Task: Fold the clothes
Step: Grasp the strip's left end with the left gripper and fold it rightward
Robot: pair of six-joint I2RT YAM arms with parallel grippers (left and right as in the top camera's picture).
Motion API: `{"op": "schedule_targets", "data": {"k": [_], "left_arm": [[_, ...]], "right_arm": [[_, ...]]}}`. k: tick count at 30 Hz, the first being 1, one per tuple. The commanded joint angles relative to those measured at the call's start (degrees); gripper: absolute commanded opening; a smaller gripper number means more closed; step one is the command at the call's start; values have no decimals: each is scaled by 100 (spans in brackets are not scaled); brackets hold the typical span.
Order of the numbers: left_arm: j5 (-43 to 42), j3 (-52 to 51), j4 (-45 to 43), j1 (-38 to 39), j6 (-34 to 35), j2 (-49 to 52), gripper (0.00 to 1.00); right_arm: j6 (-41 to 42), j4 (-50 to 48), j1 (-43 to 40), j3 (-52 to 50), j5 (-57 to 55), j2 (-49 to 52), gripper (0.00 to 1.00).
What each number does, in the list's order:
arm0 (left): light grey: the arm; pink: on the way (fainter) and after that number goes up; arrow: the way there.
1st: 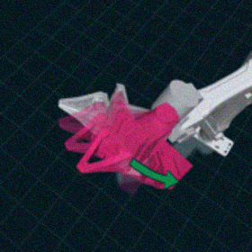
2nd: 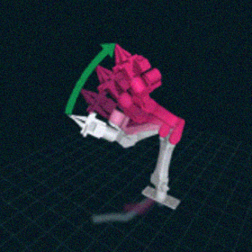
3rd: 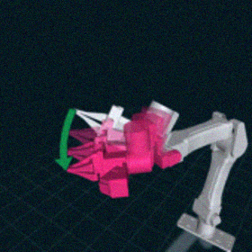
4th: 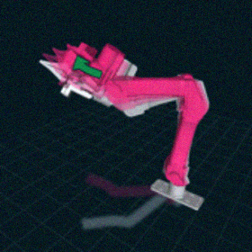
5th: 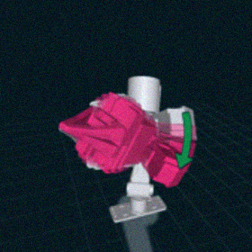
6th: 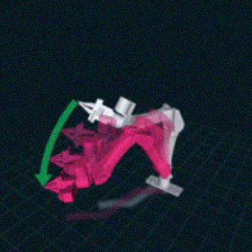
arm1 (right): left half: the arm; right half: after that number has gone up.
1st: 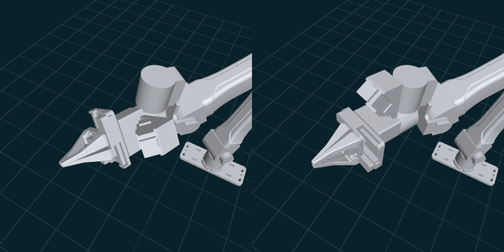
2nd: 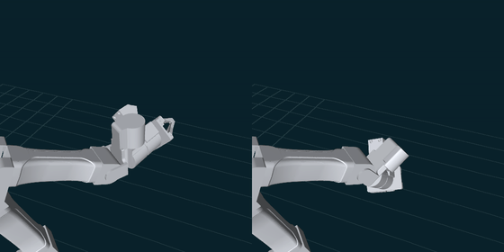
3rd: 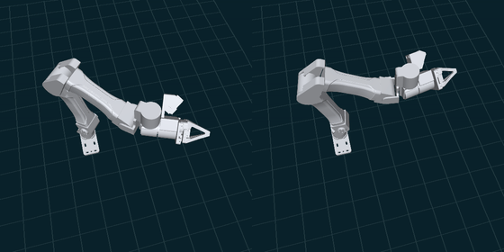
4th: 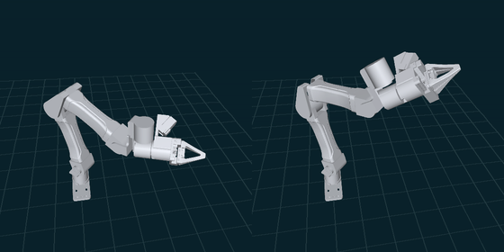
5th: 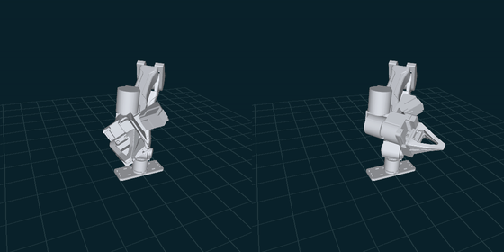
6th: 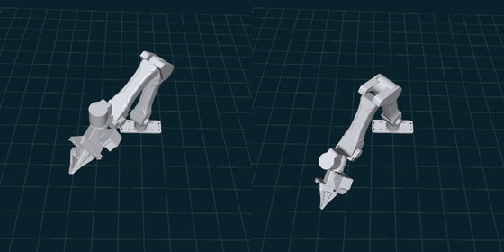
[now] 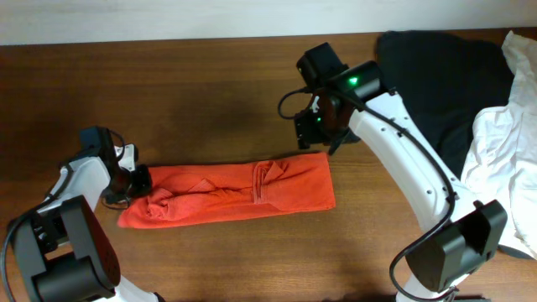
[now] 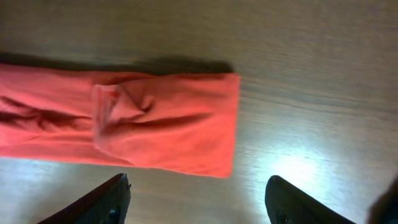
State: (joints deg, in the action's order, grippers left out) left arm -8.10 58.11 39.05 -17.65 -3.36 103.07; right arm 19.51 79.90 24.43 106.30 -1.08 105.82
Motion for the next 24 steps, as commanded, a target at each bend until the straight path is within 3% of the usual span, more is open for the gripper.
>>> {"op": "schedule_targets", "data": {"k": [1,8,17,20,24], "left_arm": [[-525,-197,-11,173,-20,197,0],[-369,570,238,-166,444,190,0],[1156,2756,1344,-981,546,190,0],[1008,3519,2194,-881,549,190,0],[802,4177,3106,-177,551,190,0]], "right_arm": [[35,116,-446,13,-264,28,73],[-278,245,-1292,13,-262,28,73],[-428,393,-1932,11,-262,28,73],[-518,393,-1967,11,-254,28,73],[-518,396,-1963,11,-238,28,73]]}}
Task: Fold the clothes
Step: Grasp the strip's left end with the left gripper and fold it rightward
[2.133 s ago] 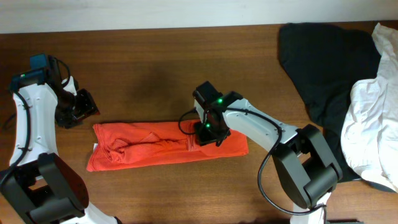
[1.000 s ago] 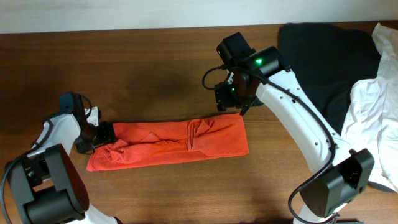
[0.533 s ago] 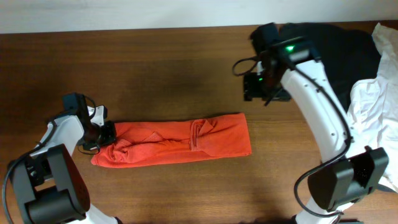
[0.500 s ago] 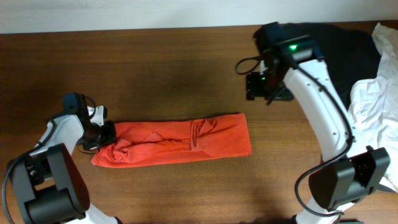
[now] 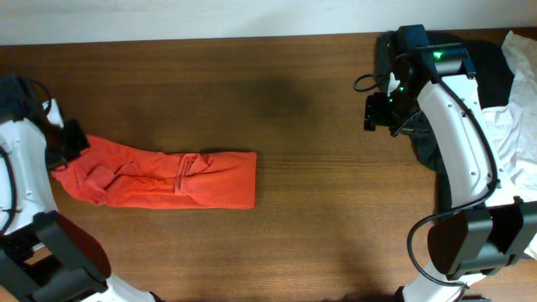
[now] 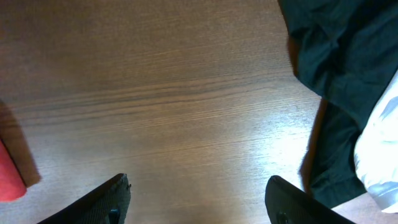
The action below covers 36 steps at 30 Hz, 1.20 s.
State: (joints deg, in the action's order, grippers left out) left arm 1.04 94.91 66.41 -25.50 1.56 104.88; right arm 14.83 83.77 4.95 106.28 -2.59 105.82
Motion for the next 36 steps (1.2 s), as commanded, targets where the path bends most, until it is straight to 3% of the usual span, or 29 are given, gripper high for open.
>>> {"op": "schedule_targets", "data": {"k": [1,8,15,20,32,36], "left_arm": [[-131,586,485,846,59,9,0],[-101,640,575,2898,323,175,0],[177,638,651,4105,492,892,0],[184,638,828,4441,487,1067,0],[160,734,1537,4446,492,1067,0],[-446,804,1281,4503,828,1067,0]], "right_arm": [[-48,20,-15,13,-85,28,73],[-94,111,-11,13,-68,28,73],[-118,114,-11,13,-70,28,73],[-240,111,-11,13,-70,28,73],[-240,90,-11,13,-68,31,75],[-240,87,-11,13,-68,31,75]]}}
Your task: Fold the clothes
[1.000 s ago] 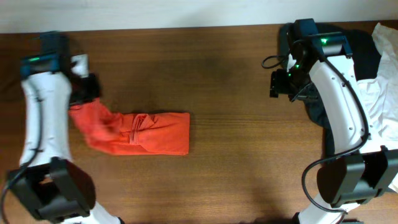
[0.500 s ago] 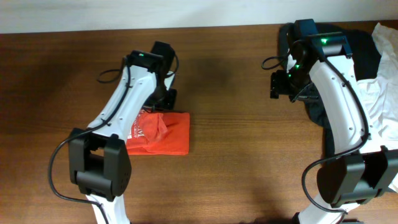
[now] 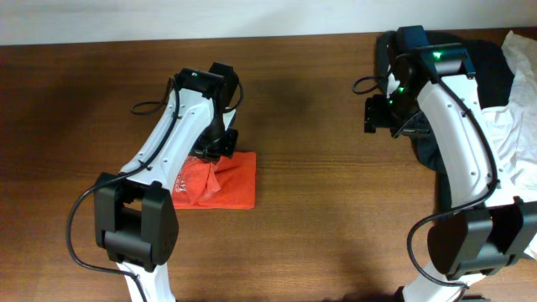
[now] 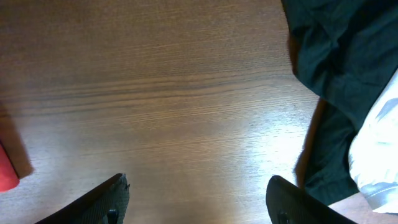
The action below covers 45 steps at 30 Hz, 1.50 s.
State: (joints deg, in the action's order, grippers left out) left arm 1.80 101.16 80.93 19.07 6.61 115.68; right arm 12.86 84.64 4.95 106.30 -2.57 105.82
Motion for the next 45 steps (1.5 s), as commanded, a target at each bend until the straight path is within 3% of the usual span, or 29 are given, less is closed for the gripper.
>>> {"op": "schedule_targets", "data": {"k": [1,4,5,6,8,14,19,24,29,33,42,45], "left_arm": [[-636,179,-236,74,323,-9,0],[-678,179,-330,208,321,28,3],[-678,179,-334,258,321,48,45],[-697,179,-334,284,321,52,62],[-817,195,-328,306,319,55,66],[-1834,1099,-166,-87,-114,-33,67],[-1663,1731,-214,-1117,-103,-129,68],[-1663,1620,-262,-2033,-46,70,68],[-1663,1322,-107,-2413,-76,516,68],[-1661,931,-186,-2411,-111,1021,69],[-1661,417,-551,-2409,-111,1510,69],[-1661,409,-551,-2411,-111,1510,69]], "right_arm": [[-44,0,-11,11,-70,31,75],[-44,2,-11,11,-70,31,75],[-44,2,-11,11,-70,31,75],[-44,4,-11,11,-70,31,75],[-44,2,-11,11,-70,31,75],[-68,2,-11,11,15,31,82],[-1554,-313,87,9,2282,57,78],[-1672,-960,756,9,3147,247,74],[-1676,-1403,1939,9,3158,793,79],[-1672,-2243,2968,9,2437,1200,84],[-1672,-2927,3751,0,2282,1611,86],[-1670,-2988,3823,0,2291,1869,81]]}}
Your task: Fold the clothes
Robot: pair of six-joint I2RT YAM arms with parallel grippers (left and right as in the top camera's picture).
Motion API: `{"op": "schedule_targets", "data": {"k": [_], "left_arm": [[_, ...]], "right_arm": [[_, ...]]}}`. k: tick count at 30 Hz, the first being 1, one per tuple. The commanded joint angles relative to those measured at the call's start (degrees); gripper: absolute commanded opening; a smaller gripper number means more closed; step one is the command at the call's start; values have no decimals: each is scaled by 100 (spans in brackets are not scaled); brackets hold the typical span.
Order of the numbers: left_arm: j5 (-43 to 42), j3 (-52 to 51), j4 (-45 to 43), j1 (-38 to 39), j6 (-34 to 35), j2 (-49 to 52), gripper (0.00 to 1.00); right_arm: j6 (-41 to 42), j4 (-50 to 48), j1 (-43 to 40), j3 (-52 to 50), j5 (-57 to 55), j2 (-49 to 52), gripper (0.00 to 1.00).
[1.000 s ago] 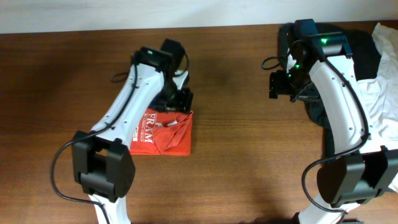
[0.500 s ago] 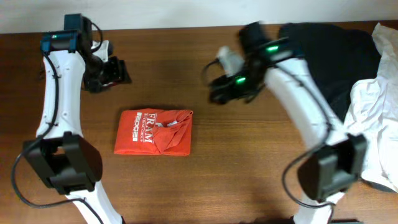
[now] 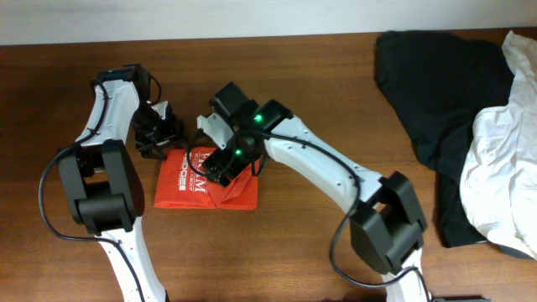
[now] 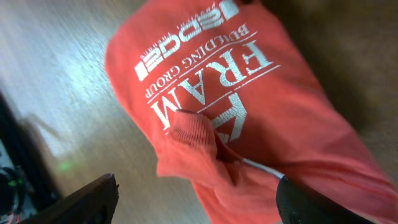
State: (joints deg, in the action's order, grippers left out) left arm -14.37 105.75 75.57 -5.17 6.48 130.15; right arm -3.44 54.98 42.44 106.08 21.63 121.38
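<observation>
A red garment lies folded into a short packet at the table's middle left, white lettering facing up. A loose ribbed corner sticks up near its centre. My right gripper hovers open just above it, one finger on each side, nothing between them; overhead it is seen at the packet's top right. My left gripper sits at the packet's upper left corner; the overhead view does not show how its jaws stand.
A black garment and a white one are heaped at the table's right end. Bare brown wood runs between them and the red packet.
My right gripper was by the black garment and is now open over the red packet. My left gripper has gone from on top of the packet to its upper left corner. The lettering now faces up.
The red garment first lay as a long strip, my left gripper at its left end and my right at its right end. Then the strip lay further left and my right gripper was by the black garment. Later it was a short bundle under my left gripper, now a lettered packet.
</observation>
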Motion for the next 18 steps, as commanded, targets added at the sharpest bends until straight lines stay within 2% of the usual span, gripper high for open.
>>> {"op": "schedule_targets", "data": {"k": [1,3,4,5,6,7,11,12,14,16,18], "left_arm": [[-44,-50,-22,13,-98,63,69],[-44,-50,-59,13,-98,63,69],[-44,-50,-70,13,-96,63,69],[-44,-50,-72,13,-96,63,69],[-44,-50,-68,13,-96,63,69],[-44,-50,-70,13,-96,63,69],[-44,-50,-55,13,-98,63,69],[-44,-50,-55,13,-98,63,69],[-44,-50,-57,13,-98,63,69],[-44,-50,-74,13,-98,63,69],[-44,-50,-87,13,-96,63,69]], "right_arm": [[-39,-39,105,22,-129,398,79],[-39,-50,144,22,-129,492,77],[-39,-48,155,22,-129,544,68],[-39,-20,173,22,-133,549,33],[-42,28,170,22,-136,549,8],[-42,129,166,22,-160,549,4],[-35,1051,57,22,-944,549,4],[20,1346,15,22,-1237,549,8],[269,1707,-72,22,-1698,549,31],[393,1954,-177,22,-1904,549,68],[640,2070,-343,22,-1934,549,69]]}}
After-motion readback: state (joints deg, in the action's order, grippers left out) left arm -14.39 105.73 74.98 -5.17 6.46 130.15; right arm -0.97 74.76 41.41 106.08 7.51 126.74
